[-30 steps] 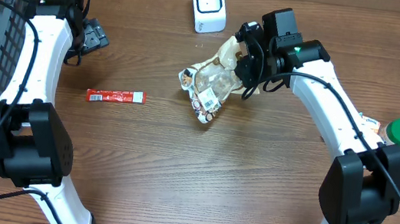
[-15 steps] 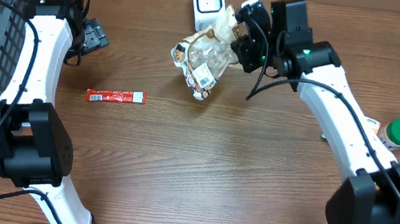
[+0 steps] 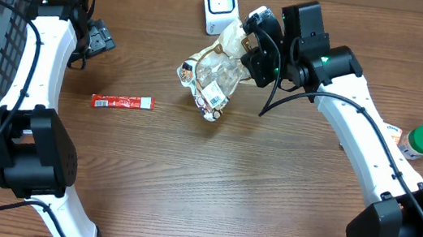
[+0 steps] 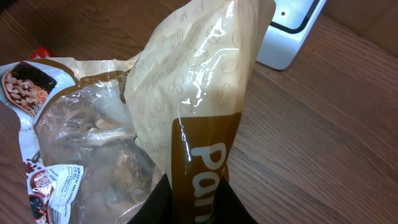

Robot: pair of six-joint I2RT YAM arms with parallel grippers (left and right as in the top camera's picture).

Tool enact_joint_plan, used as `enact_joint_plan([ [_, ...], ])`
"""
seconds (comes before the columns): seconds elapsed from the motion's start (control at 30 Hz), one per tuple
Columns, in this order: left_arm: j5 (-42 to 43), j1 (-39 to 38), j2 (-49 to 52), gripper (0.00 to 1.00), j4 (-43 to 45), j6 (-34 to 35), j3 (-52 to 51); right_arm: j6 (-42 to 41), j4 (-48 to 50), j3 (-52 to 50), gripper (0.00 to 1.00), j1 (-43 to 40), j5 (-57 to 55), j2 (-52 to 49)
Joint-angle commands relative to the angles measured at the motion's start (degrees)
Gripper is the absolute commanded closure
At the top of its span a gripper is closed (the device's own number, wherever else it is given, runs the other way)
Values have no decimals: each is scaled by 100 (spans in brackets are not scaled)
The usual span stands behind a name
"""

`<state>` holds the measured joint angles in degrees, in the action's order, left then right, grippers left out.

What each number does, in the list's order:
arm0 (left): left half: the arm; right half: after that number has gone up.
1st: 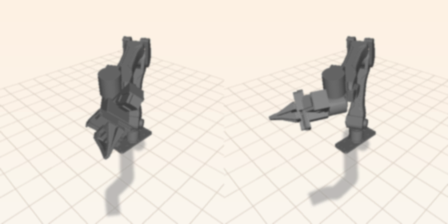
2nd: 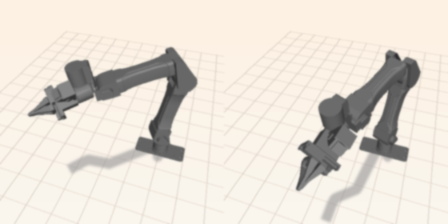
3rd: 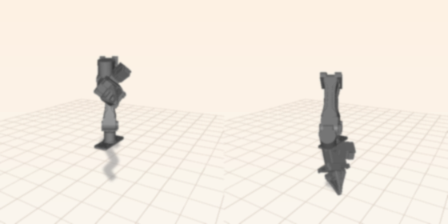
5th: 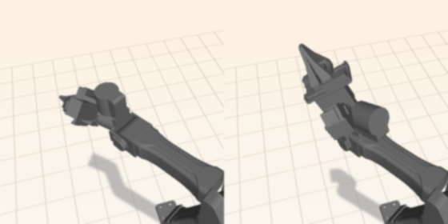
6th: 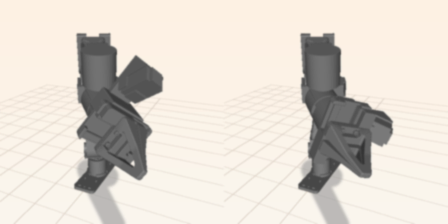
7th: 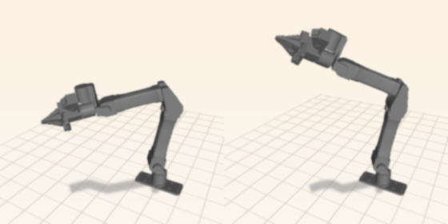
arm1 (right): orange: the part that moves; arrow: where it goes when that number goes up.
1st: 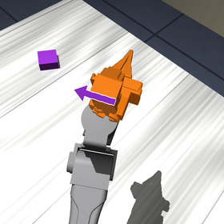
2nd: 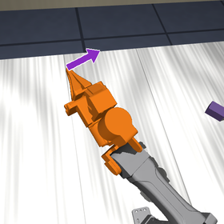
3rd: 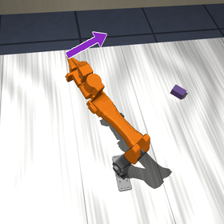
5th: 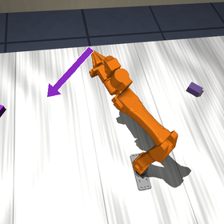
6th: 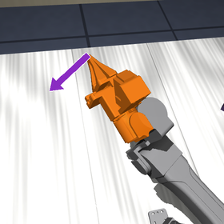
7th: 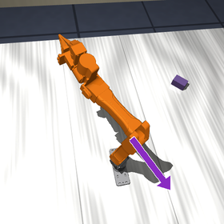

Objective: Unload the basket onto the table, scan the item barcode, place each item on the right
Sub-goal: 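Lift the snack bag with the right gripper toward the scanner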

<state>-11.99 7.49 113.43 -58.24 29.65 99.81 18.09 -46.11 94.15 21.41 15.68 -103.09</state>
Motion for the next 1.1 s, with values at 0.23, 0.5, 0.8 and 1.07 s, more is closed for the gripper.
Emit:
enact_joint_plan([
  [0.23, 24, -42, -31, 0, 2, 37, 127, -734, 50, -50, 96, 7, 26, 9],
  [0.5, 24, -42, -31, 0, 2, 37, 127, -2465, 127, -50, 96, 7, 28, 9],
  [0.8, 22, -42, -31, 0, 2, 35, 127, -2898, 31, -50, 96, 7, 116, 9],
  [1.07, 22, -42, -31, 0, 2, 35, 127, -3206, 24, -50, 96, 7, 153, 9],
])
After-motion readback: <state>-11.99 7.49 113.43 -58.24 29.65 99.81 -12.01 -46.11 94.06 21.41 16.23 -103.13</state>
